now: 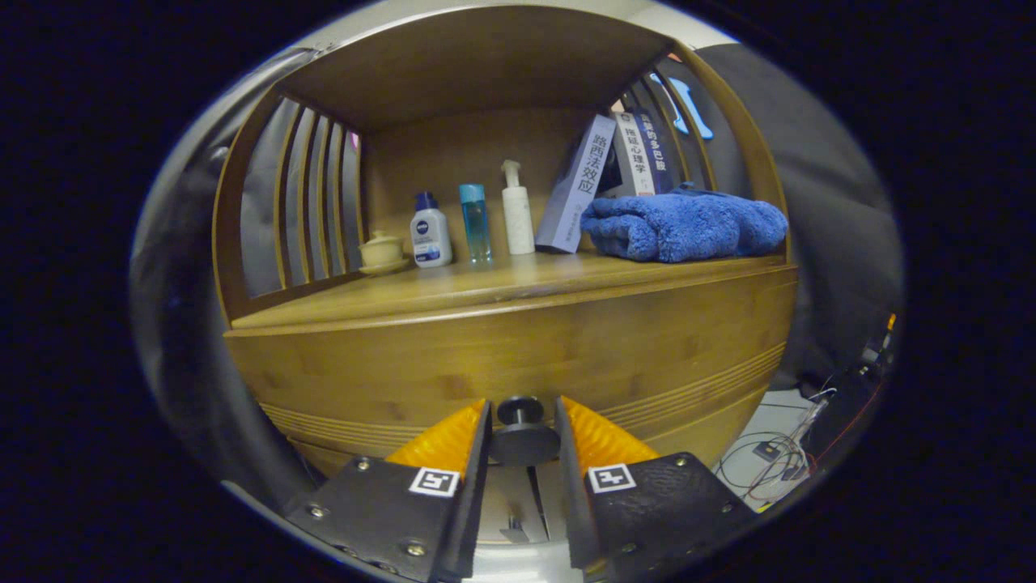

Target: Pull open the drawer, take out the items inside it, and place them on the countertop above the cabinet.

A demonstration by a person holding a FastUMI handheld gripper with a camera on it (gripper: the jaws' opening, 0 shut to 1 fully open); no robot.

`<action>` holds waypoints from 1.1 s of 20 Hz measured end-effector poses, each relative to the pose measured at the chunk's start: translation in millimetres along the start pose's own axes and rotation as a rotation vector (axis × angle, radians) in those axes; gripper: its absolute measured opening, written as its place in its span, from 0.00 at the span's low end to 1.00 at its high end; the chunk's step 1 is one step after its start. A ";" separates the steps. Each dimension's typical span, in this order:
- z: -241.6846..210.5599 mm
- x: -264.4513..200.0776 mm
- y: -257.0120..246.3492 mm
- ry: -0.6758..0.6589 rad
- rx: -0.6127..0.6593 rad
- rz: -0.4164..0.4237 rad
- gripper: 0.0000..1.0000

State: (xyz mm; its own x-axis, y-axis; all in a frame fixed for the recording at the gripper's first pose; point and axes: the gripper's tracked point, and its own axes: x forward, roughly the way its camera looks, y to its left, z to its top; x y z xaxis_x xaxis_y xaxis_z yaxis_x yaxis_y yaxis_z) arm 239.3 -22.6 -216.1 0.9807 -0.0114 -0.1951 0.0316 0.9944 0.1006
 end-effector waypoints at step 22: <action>-21.0 -42.0 -0.4 0.088 -0.150 0.083 0.31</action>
State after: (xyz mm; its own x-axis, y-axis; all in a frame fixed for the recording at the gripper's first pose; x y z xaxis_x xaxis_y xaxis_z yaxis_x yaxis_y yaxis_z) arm 194.1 -20.2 -228.4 0.9580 0.0738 -0.2770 -0.0839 0.9962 -0.0249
